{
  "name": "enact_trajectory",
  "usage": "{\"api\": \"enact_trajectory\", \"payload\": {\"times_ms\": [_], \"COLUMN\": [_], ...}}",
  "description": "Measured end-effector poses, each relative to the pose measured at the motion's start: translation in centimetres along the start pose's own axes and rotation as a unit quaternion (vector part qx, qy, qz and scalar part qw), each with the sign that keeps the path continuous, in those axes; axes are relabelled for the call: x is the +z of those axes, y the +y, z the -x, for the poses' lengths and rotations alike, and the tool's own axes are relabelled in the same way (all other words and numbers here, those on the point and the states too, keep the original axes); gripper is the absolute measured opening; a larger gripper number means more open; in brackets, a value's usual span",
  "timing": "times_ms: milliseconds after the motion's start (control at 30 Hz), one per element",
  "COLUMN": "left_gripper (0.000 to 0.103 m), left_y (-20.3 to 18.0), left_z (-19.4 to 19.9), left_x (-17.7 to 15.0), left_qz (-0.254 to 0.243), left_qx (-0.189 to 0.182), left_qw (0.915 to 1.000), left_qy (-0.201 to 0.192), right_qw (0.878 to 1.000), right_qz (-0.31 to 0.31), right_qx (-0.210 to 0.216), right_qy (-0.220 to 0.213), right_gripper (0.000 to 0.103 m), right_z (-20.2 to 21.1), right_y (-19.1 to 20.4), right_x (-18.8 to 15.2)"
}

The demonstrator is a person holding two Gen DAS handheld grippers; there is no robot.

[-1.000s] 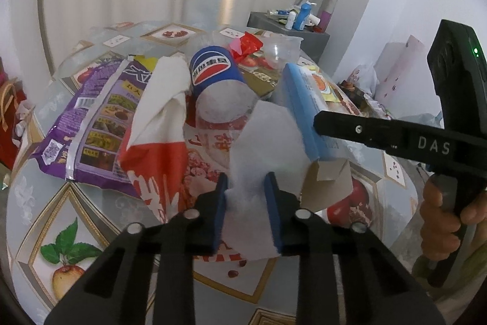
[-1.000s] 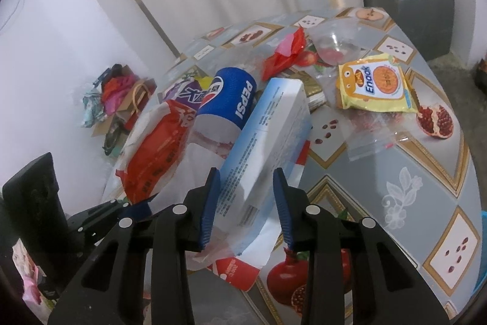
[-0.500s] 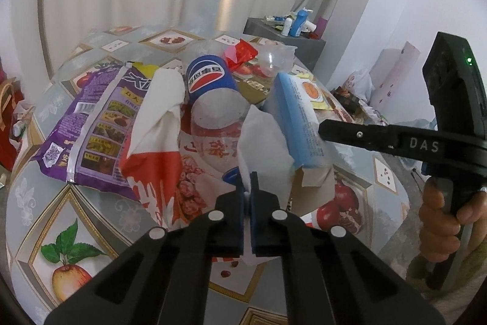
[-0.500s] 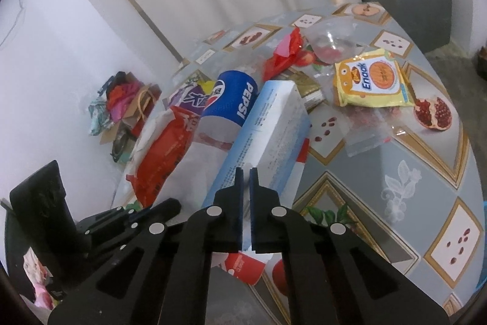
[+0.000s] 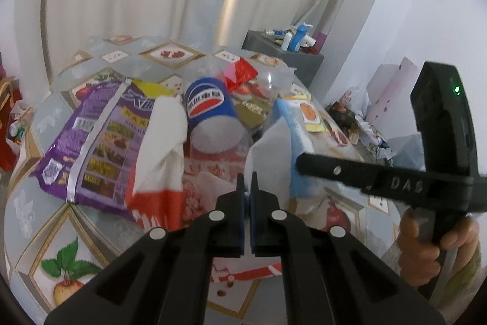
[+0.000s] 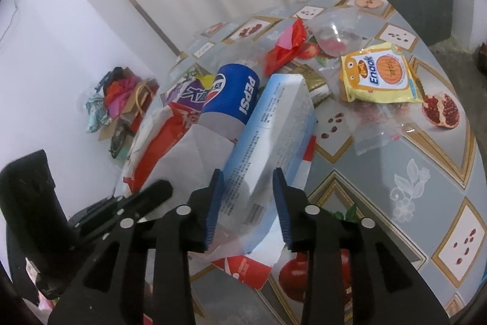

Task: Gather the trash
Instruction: 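Lift the tissue box and tissue and carry them toward the wastebasket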

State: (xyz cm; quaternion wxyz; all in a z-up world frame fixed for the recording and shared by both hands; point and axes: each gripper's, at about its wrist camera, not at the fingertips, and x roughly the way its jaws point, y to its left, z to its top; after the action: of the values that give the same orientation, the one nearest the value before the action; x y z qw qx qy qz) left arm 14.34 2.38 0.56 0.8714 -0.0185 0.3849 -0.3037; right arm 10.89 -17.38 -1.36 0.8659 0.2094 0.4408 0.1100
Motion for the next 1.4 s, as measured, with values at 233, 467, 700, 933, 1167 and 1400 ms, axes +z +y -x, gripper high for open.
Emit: {"api": "enact_trajectory", "payload": {"times_ms": [233, 467, 700, 933, 1167, 1400], "left_gripper": [0.002, 0.002, 0.002, 0.002, 0.002, 0.002], "left_y": [-0.3, -1.1, -2.9, -3.9, -2.5, -2.6], "left_z": [-1.3, -2.5, -3.7, -4.0, -2.5, -0.7], "left_x": [0.8, 0.6, 0.0, -0.7, 0.2, 1.1], "left_qz": [0.000, 0.004, -0.011, -0.023, -0.008, -0.009], "left_qx": [-0.006, -0.026, -0.056, -0.062, -0.044, -0.040], "left_qw": [1.0000, 0.9995, 0.9978, 0.9970, 0.9989, 0.9992], "left_qy": [0.002, 0.016, 0.035, 0.041, 0.017, -0.004], "right_qw": [1.000, 1.000, 0.999, 0.999, 0.998, 0.997], "right_qz": [-0.009, -0.017, -0.031, -0.049, -0.068, -0.069], "right_qx": [0.009, 0.014, 0.009, 0.003, 0.014, 0.021], "right_qy": [0.009, 0.014, 0.012, 0.015, 0.012, -0.003], "right_gripper": [0.042, 0.043, 0.044, 0.037, 0.033, 0.028], "right_z": [-0.5, -0.4, 0.5, 0.7, 1.2, 2.9], "right_y": [-0.2, -0.5, -1.7, -3.1, -4.1, -4.1], "right_x": [0.2, 0.3, 0.0, -0.7, -0.9, -1.5]}}
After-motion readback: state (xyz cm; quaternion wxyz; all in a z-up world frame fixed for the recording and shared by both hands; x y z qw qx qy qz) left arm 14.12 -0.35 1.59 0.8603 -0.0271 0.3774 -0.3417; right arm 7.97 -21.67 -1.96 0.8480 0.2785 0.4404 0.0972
